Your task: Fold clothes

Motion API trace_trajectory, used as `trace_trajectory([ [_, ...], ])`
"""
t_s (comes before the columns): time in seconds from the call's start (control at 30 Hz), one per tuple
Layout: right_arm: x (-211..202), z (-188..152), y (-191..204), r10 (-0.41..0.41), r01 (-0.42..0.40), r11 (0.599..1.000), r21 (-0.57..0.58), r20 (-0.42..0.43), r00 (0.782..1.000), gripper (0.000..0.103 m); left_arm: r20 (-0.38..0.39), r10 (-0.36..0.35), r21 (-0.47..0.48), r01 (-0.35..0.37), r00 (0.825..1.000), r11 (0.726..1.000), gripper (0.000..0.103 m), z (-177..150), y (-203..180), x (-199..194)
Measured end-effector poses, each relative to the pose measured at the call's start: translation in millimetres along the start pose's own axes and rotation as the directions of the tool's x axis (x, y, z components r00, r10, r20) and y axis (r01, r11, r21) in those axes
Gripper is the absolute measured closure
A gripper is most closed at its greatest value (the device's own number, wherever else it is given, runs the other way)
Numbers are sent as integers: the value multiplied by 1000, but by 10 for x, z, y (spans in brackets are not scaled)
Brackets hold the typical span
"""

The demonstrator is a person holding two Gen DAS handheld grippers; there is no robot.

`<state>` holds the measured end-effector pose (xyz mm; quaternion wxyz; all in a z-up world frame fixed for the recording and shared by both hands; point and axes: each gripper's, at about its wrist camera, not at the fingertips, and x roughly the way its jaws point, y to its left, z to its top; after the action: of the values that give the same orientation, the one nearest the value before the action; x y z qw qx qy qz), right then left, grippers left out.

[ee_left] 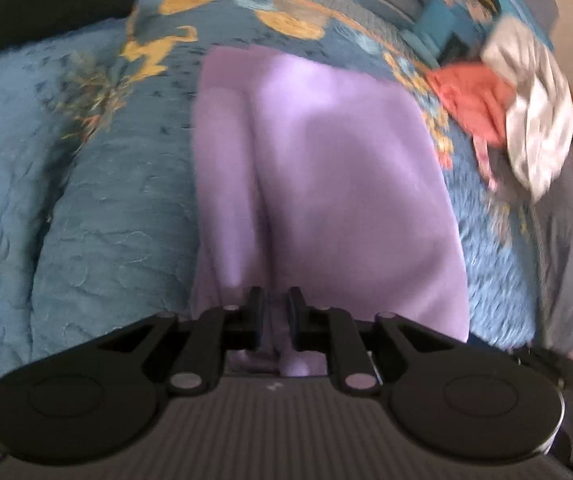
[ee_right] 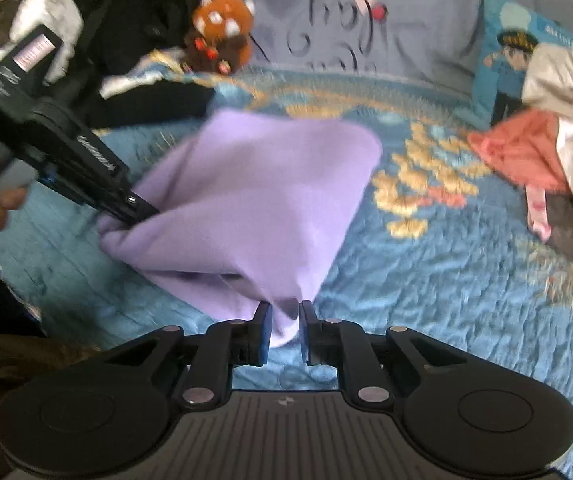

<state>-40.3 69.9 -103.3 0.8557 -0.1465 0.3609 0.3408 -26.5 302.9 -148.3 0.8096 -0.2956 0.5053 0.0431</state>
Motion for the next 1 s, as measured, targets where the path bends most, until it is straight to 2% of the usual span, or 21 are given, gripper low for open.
trace_trajectory([
  [0.03,-36,13,22,-3,4,1000,-27,28,1000,86,15,-13,-8,13,1000,1000,89,1,10,-44],
  [0.13,-67,88,135,-18,29,991,-127,93,996,74,58,-74,-28,76,996,997,80,-18,34,-173],
  [0.23,-42,183,220,-1,22,985,-173,123,992,73,79,-107,-70,113,991,991,75,-8,105,-229],
  [0.33,45,346,298,34,-9,983,-185,132,991,73,99,-85,-125,97,991,987,75,40,229,-262],
  [0.43,153,539,387,62,-34,979,-200,139,988,72,161,-83,-193,114,983,975,75,95,368,-341],
  [0.57,409,927,545,101,-72,977,-203,136,985,71,203,-6,-258,59,979,964,75,150,518,-400],
  [0.63,577,1129,608,119,-94,977,-191,120,986,70,202,37,-273,20,979,962,75,150,566,-409],
  [0.77,1075,1504,714,142,-136,974,-181,18,990,69,195,93,-282,-35,976,959,75,152,618,-411],
  [0.9,1433,1623,829,110,-124,979,-165,-89,990,68,198,143,-277,-85,970,957,72,172,658,-404],
  [0.93,1501,1626,863,78,-95,982,-162,-107,991,68,198,153,-279,-94,968,956,72,177,673,-404],
  [0.97,1563,1613,885,49,-69,985,-159,-123,991,69,196,154,-284,-94,968,954,72,178,696,-406],
  [1.0,1579,1610,854,49,-65,989,-133,-121,991,79,195,155,-290,-94,969,952,72,180,718,-408],
])
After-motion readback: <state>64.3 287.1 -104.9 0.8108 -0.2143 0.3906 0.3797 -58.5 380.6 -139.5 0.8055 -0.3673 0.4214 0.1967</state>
